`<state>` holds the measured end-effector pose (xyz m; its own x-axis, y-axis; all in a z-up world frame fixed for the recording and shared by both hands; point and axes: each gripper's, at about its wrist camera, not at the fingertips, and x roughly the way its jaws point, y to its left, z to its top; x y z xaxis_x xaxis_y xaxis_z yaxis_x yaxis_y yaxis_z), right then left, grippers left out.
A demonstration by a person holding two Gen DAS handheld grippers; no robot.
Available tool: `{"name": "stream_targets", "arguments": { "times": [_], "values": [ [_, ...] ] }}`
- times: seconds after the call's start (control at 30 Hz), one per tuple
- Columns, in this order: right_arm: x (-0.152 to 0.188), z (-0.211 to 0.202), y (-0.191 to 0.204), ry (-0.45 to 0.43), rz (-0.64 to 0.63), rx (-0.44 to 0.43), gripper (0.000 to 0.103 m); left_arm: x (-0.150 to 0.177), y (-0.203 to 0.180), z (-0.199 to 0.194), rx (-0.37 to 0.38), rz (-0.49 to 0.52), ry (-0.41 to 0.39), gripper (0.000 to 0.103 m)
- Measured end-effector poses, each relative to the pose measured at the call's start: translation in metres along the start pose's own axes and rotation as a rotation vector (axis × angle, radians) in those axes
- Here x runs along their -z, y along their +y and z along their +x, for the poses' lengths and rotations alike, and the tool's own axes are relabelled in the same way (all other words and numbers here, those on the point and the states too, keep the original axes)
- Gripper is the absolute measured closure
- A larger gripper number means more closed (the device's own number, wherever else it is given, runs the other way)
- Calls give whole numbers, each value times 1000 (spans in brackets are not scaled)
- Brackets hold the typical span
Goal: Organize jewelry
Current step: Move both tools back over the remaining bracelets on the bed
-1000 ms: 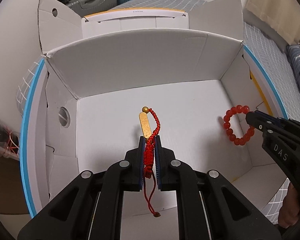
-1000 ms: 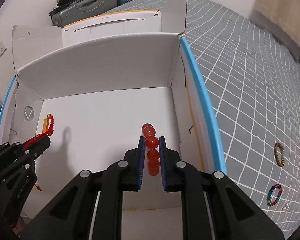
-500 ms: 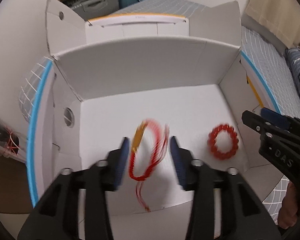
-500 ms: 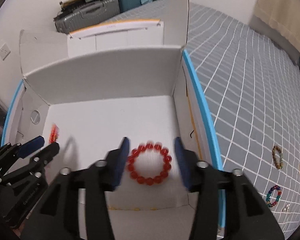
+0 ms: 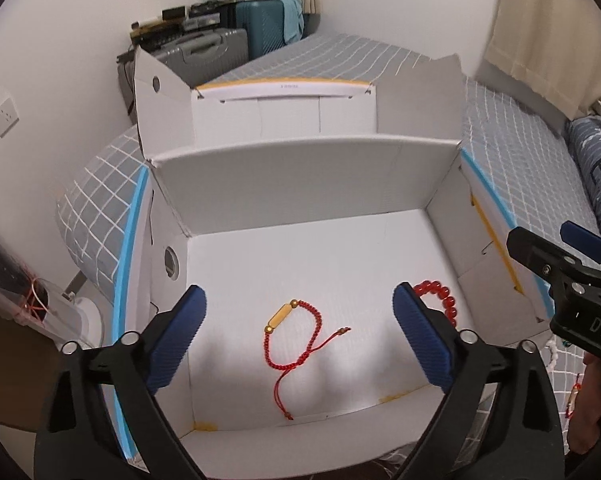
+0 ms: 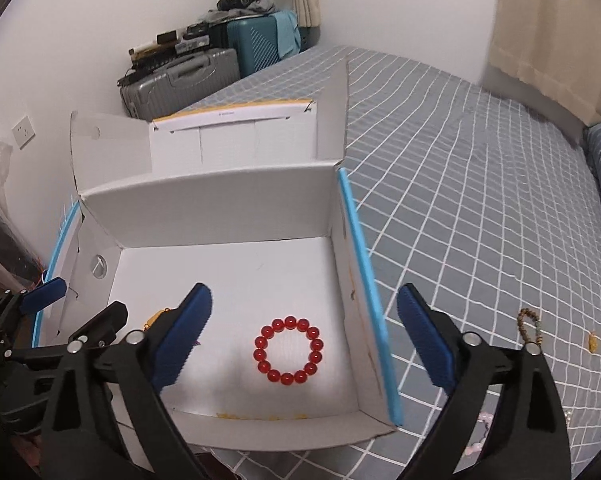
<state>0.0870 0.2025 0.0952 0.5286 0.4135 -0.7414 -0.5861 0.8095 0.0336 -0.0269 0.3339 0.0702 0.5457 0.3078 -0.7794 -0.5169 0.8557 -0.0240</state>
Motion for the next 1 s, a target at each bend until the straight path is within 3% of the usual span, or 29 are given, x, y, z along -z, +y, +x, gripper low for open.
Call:
{"name": "stream_targets", "arguments": {
  "times": [0.43,0.7,1.0],
  "values": [
    [10,-53,-54,-71,52,72,9,5,-48,-29,33,65,-48,6],
    [22,-77,-113,-87,119,120,9,6,-99,-38,86,124,-61,6],
    [38,-95,-193,-93,206,200,9,7,-184,-39,161,232,-65,6]
  ]
}}
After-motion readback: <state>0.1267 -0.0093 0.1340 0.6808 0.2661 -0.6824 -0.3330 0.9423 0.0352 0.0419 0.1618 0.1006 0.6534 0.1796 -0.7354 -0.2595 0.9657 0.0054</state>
